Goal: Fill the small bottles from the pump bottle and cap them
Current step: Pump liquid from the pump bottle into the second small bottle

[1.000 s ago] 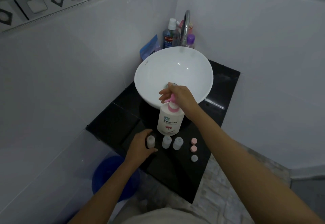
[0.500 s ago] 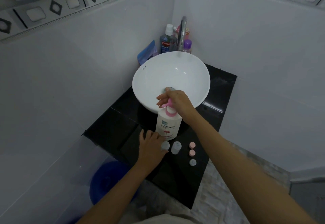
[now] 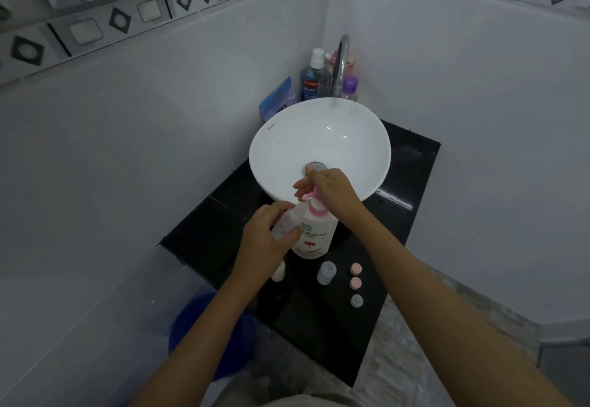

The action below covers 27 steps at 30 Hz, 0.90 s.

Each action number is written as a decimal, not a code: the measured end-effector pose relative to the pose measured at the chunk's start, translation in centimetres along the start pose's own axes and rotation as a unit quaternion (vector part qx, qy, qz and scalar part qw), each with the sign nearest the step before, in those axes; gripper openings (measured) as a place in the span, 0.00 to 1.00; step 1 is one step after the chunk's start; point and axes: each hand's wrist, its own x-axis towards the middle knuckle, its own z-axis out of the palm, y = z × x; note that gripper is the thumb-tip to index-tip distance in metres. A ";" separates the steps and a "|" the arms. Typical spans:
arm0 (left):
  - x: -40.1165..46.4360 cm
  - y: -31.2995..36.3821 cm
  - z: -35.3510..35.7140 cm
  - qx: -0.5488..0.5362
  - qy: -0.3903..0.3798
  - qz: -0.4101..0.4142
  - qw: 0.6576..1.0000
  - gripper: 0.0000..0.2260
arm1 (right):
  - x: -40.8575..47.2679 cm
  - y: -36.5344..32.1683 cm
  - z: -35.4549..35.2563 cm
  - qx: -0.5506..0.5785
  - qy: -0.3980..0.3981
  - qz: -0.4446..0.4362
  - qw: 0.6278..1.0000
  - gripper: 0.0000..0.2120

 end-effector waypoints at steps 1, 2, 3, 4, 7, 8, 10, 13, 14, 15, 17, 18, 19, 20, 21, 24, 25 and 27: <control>0.1 0.2 -0.1 0.001 0.001 0.001 1.000 0.14 | 0.0 0.0 0.0 -0.005 0.000 -0.005 1.000 0.22; 0.2 0.4 -0.1 0.002 0.002 0.003 1.000 0.14 | 0.0 0.0 0.0 -0.010 0.000 -0.008 1.000 0.22; 0.3 0.4 -0.1 0.005 0.004 0.005 1.000 0.14 | 0.0 0.0 0.0 -0.016 0.001 -0.009 1.000 0.22; 0.4 0.5 -0.1 0.008 0.008 0.006 1.000 0.15 | 0.1 0.0 0.0 -0.023 0.002 -0.009 1.000 0.22; 0.6 0.7 -0.1 0.011 0.027 0.009 1.000 0.16 | 0.1 0.1 0.1 -0.024 0.004 -0.010 1.000 0.21; 0.7 0.7 -0.1 0.012 0.030 0.014 0.999 0.16 | 0.2 0.1 0.1 -0.021 0.005 -0.010 1.000 0.21; 0.7 0.9 -0.2 0.013 0.030 0.021 0.999 0.17 | 0.3 0.2 0.1 -0.018 0.010 -0.009 1.000 0.20; 0.7 1.2 -0.3 0.009 0.035 0.021 0.999 0.19 | 0.4 0.4 0.1 -0.019 0.010 -0.013 1.000 0.20; 0.6 1.3 -0.3 0.000 0.041 0.017 0.999 0.20 | 0.4 0.5 0.1 -0.019 0.007 -0.014 1.000 0.20; 0.6 1.4 -0.2 -0.013 0.047 0.010 0.999 0.20 | 0.4 0.6 0.1 -0.017 0.006 -0.014 1.000 0.20; 0.5 1.4 -0.2 -0.031 0.051 -0.002 0.998 0.19 | 0.4 0.9 0.2 -0.016 0.004 -0.011 1.000 0.21; 0.5 1.4 -0.1 -0.034 0.049 -0.004 0.998 0.17 | 0.4 1.1 0.3 -0.019 0.003 -0.009 1.000 0.20; 0.5 1.3 0.0 -0.036 0.044 -0.006 0.998 0.16 | 0.4 1.2 0.3 -0.021 0.002 -0.005 1.000 0.20; 0.5 1.1 0.0 -0.037 0.039 -0.009 0.999 0.15 | 0.4 1.5 0.4 -0.020 -0.001 0.002 1.000 0.20; 0.6 1.0 0.0 -0.039 0.035 -0.011 0.999 0.14 | 0.3 1.6 0.5 -0.020 -0.005 0.008 1.000 0.20; 0.7 0.9 -0.1 -0.049 0.034 -0.018 0.998 0.15 | 0.2 1.5 0.5 -0.049 -0.013 0.003 0.999 0.21; 0.7 1.0 -0.2 -0.052 0.036 -0.015 0.998 0.15 | 0.2 1.2 0.3 -0.059 -0.017 -0.005 0.998 0.21; 0.8 1.3 -0.3 -0.056 0.041 -0.004 0.998 0.15 | 0.2 0.5 -0.3 -0.058 -0.035 -0.011 0.998 0.21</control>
